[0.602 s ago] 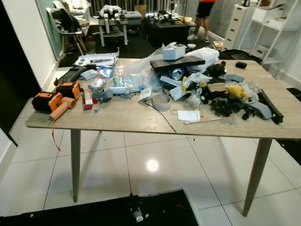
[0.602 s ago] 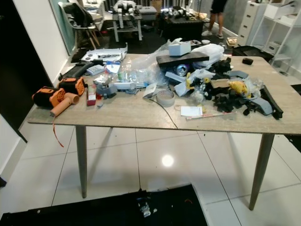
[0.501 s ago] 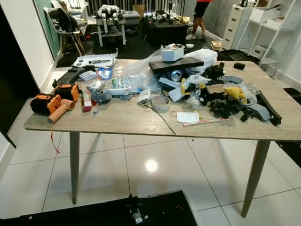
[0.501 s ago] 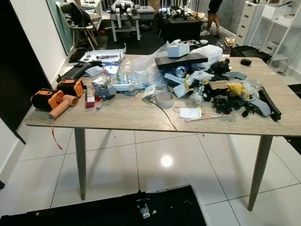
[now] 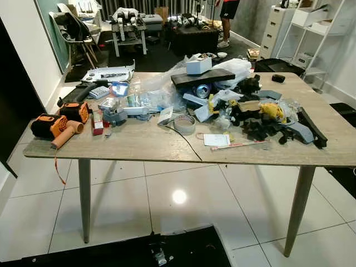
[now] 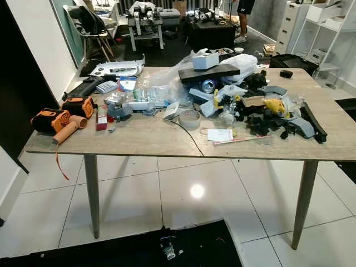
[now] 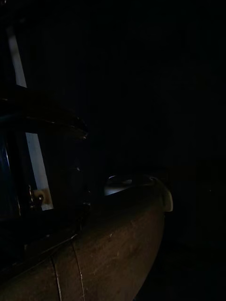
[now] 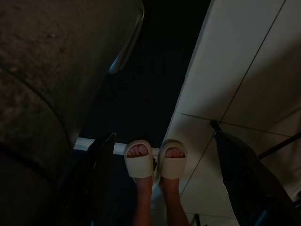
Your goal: Picking trash to rubbish bin
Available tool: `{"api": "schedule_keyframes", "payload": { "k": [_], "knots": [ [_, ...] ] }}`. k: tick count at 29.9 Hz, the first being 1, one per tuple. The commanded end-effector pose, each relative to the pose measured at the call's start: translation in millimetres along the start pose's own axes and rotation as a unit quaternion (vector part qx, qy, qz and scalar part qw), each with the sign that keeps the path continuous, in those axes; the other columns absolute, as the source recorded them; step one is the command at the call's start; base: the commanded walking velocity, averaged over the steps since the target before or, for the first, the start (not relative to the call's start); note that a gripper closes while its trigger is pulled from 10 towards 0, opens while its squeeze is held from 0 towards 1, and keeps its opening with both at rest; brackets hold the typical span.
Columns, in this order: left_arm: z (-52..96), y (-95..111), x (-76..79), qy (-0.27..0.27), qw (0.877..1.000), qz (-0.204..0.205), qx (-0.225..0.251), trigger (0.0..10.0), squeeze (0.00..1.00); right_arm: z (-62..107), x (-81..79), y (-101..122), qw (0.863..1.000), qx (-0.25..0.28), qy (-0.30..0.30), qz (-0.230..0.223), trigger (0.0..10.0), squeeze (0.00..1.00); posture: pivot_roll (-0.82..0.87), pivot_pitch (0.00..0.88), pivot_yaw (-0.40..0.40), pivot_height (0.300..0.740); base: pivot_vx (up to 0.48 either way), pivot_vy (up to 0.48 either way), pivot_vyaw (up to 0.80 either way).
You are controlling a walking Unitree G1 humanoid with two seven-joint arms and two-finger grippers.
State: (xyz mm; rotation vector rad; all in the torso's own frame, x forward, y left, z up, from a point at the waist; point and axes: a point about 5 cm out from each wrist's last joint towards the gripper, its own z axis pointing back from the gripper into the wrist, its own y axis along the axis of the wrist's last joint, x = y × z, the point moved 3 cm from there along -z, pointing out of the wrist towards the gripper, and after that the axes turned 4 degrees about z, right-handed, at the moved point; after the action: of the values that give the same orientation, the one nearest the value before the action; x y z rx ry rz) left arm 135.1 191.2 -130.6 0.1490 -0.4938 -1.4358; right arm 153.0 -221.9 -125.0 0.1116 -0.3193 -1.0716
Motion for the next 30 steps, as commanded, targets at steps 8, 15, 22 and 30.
{"api": "schedule_keyframes", "payload": {
  "k": [8,15,22,30],
  "knots": [
    [0.6,-10.2,-0.3,0.009,1.000,0.019,-0.004,10.0,0.00,-0.9,-6.7,0.5,1.000,0.005,0.000,0.002,10.0,0.00,-0.13,0.144,0.050,0.740,0.000,0.000,0.00],
    [-0.2,5.2,-5.6,0.039,0.998,0.033,0.021,10.0,0.00,-0.8,-5.3,2.1,1.000,0.013,-0.006,0.004,10.0,0.00,-0.13,0.140,0.048,0.740,0.000,0.000,0.00],
    [0.3,11.8,-9.3,0.052,0.997,0.044,0.034,10.0,0.00,-0.7,-4.8,2.4,1.000,0.015,-0.007,0.004,10.0,0.00,-0.13,0.141,0.047,0.740,0.433,0.000,0.00],
    [-0.4,10.8,-7.1,0.048,0.997,0.044,0.034,10.0,0.00,-0.7,-4.9,2.1,1.000,0.014,-0.007,0.004,10.0,0.00,-0.13,0.142,0.047,0.740,0.418,0.000,0.00]
  ]
}}
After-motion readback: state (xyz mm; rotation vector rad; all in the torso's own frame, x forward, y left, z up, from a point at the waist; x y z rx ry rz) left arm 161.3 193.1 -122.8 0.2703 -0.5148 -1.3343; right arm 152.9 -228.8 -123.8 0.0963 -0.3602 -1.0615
